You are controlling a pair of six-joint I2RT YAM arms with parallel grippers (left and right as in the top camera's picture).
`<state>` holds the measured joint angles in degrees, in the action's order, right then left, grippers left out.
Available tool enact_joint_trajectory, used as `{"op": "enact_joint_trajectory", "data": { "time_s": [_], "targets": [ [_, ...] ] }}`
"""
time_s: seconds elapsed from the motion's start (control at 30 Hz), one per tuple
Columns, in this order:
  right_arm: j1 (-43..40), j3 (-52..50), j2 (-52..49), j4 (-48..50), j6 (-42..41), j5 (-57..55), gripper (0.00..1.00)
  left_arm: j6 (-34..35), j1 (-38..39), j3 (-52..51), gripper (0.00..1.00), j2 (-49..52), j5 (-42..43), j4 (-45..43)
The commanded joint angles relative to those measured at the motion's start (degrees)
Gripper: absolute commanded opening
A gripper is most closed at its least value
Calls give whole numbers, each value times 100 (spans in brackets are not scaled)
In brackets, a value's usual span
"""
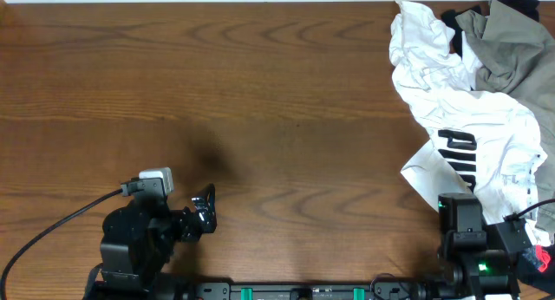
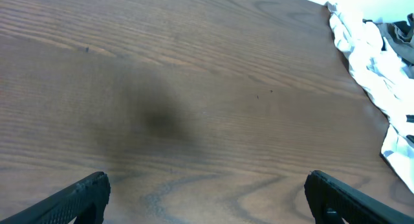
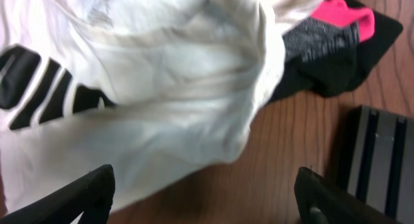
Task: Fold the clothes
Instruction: 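Reach the right gripper into the clothes pile toward the white T-shirt, then grasp the white T-shirt with the right gripper and drag it leftward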
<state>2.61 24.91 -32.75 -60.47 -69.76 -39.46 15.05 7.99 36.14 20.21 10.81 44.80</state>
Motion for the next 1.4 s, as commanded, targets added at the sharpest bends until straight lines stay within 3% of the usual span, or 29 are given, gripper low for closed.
{"op": "enact_joint_trajectory", "data": {
  "time_s": [0.0,0.27,0.5,0.6,0.67,0.83,0.97,1.2,1.37],
  "targets": [
    [-291,-55,-162,140,411,-173,87,31,13,74,98,22,72,0],
    [-1008,-57,-1003,374,577,-125,87,31,13,74,98,22,55,2],
    [-1416,-57,-1917,1215,1161,-101,87,31,13,74,98,22,55,17],
    [-1528,-57,-2271,1526,1335,-85,82,31,13,74,98,22,55,17],
    [-1574,-57,-2474,1648,1405,-79,76,31,13,74,98,22,55,17],
    [-1582,-57,-2750,1766,1526,-83,27,31,13,74,98,22,52,17],
    [-1582,-55,-2747,1834,1709,-79,1,31,13,74,98,22,52,17],
    [-1449,374,-2671,1993,3163,835,1,31,13,74,98,22,52,13],
    [-1132,1226,-2389,2157,4739,3456,1,31,13,74,98,22,52,13]
  ]
}}
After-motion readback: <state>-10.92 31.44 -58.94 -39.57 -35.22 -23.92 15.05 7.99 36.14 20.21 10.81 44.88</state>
